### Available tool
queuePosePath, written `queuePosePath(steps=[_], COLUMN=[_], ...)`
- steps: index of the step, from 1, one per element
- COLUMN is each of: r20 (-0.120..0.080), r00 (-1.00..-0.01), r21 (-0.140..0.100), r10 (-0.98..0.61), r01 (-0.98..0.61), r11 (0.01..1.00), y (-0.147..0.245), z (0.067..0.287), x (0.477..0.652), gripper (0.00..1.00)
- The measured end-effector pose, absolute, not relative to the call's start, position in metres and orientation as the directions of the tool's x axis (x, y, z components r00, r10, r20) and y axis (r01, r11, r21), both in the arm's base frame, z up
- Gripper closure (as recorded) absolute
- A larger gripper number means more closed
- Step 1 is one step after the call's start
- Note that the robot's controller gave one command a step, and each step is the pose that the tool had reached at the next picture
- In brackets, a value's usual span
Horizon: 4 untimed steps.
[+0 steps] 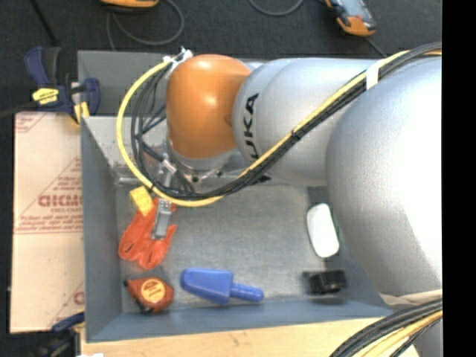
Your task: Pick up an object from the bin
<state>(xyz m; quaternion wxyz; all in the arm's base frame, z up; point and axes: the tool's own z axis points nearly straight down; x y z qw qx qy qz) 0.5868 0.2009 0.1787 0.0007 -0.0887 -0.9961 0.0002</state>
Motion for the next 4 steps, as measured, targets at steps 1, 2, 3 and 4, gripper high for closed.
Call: queuePosePath(steps=[1,2,3,4], r20=[-0.005,-0.004,-0.002,-0.002], r00=[-0.992,-0.977,-0.954,-0.830], r21=[-0.001,-0.001,-0.002,-0.002], r10=[-0.124,-0.212,-0.298,-0.557], r01=[-0.124,-0.212,-0.298,-0.557], r11=[0.992,0.977,0.954,0.830], y=[0.193,0.203,0.207,0.207], z=[0.149,0.119,0.102,0.091], x=[0.600,0.608,0.602,0.595], gripper=[0.00,0.00,0.00,0.00])
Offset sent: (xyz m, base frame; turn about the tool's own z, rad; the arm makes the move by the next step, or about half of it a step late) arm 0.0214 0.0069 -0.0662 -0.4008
